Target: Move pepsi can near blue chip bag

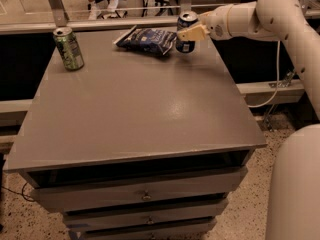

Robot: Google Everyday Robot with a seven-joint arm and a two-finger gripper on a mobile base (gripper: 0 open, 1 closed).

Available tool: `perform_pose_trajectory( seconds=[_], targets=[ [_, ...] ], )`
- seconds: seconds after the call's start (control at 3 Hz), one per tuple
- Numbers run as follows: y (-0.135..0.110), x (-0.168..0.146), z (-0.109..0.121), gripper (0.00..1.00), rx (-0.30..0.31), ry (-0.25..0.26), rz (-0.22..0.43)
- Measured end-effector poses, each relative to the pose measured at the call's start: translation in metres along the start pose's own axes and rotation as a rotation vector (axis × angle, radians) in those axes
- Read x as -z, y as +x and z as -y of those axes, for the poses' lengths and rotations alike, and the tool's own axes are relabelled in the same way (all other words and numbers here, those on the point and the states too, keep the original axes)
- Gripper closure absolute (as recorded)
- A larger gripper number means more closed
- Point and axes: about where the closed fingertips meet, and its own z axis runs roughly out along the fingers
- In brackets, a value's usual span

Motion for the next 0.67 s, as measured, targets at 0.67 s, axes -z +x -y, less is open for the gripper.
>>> perform_pose_trajectory(
  seconds=[0.67],
  targets=[
    [0.0174,-0.0248,0.0032,0.59,-0.048,-0.010,-0.033]
  ],
)
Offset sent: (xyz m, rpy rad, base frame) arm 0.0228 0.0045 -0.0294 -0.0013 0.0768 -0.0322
